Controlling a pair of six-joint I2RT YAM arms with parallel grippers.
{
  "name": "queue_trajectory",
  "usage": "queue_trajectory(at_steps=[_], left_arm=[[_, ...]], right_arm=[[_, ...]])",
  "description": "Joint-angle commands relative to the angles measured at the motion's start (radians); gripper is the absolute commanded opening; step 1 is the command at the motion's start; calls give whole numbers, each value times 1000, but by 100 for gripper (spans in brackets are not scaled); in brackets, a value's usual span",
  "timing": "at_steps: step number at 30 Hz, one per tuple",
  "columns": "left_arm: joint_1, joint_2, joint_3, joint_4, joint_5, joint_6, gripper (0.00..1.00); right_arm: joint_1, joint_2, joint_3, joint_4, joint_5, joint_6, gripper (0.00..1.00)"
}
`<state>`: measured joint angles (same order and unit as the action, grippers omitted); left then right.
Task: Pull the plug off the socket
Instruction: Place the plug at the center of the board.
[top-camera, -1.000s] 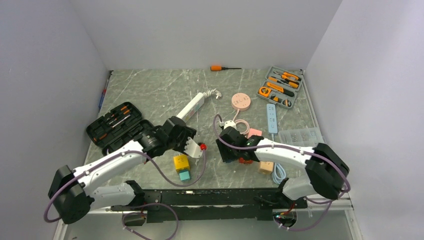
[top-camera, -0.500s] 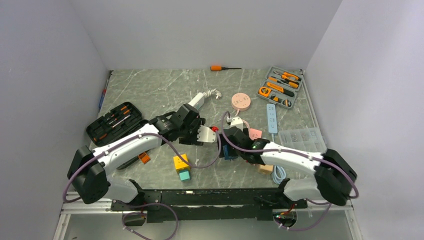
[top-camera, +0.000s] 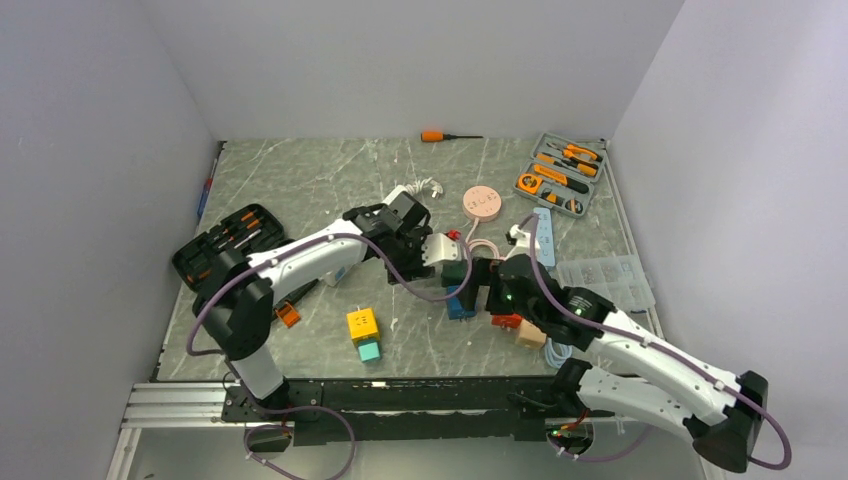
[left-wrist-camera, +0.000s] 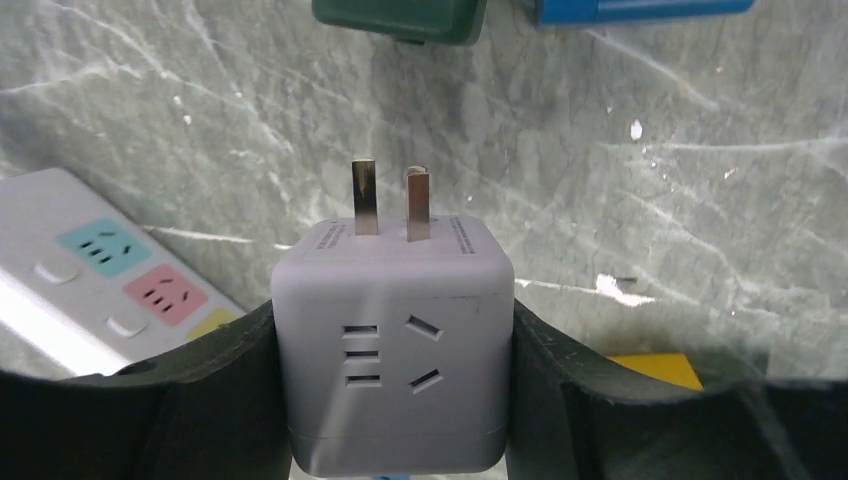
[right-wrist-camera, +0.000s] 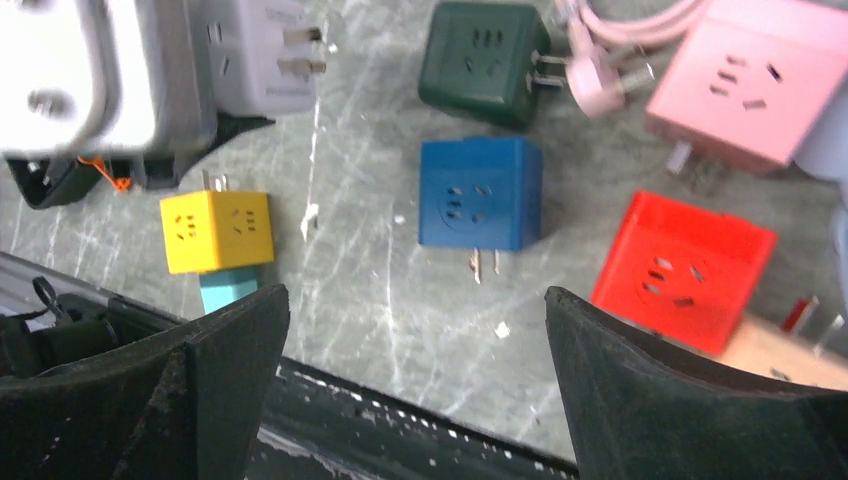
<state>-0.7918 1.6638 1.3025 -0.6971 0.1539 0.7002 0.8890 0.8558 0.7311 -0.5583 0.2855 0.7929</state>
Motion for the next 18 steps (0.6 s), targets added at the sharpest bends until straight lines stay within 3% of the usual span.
queue_trajectory(at_steps=[1,9,18], left_arm=[[-1,54,52,49,76,-85,0],[21,194,165,45,107,-225,0],[21,353,254,49,92,-295,2]], right_arm=[[9,-84,-2,-203,8,75,100],[7,-139,18,-347,68,101,100],[7,-234,4,-323,89,93,100]])
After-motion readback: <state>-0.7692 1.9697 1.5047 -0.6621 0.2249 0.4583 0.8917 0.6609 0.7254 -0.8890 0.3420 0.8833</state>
